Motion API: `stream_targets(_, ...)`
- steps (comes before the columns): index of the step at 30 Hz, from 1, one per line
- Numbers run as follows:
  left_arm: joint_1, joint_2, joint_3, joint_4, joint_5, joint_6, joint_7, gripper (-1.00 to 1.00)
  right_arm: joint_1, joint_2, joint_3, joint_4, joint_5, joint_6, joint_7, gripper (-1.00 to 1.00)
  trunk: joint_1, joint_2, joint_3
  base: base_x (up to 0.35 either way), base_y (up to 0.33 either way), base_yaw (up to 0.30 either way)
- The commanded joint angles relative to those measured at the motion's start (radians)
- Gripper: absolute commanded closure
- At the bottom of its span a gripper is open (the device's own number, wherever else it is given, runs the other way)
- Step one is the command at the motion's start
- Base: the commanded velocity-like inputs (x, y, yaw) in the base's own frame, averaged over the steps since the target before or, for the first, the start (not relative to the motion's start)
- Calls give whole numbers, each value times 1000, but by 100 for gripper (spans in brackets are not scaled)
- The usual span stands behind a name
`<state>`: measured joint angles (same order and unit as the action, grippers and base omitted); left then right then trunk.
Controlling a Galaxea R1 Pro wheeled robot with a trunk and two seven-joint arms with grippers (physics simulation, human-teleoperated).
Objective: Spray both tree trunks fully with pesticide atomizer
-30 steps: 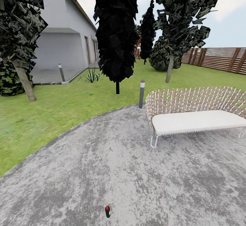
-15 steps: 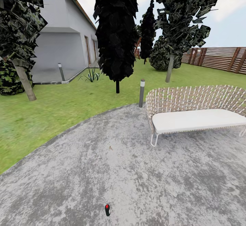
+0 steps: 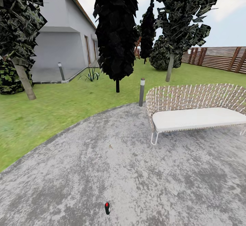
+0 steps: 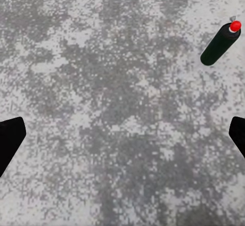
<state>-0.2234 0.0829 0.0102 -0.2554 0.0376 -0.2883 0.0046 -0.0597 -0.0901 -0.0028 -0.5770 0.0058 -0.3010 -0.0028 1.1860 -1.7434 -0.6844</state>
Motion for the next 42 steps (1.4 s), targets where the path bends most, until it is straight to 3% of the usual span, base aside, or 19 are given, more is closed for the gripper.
stream_targets(1, -1, 0, 1, 1, 4, -3, 0, -100, -1, 1, -1, 0, -1, -3, 0, -100, 4, -8, -4, 0, 0, 0)
stream_targets(32, -1, 0, 1, 1, 4, -3, 0, -100, -1, 4, -1, 1, 0, -2, 0, -100, 123, -225, -102, 0, 0, 0)
stream_targets(42, -1, 0, 1, 1, 4, -2, 0, -100, -1, 4, -2, 2, 0, -1, 0, -100, 161, -295, -145, 0, 0, 0)
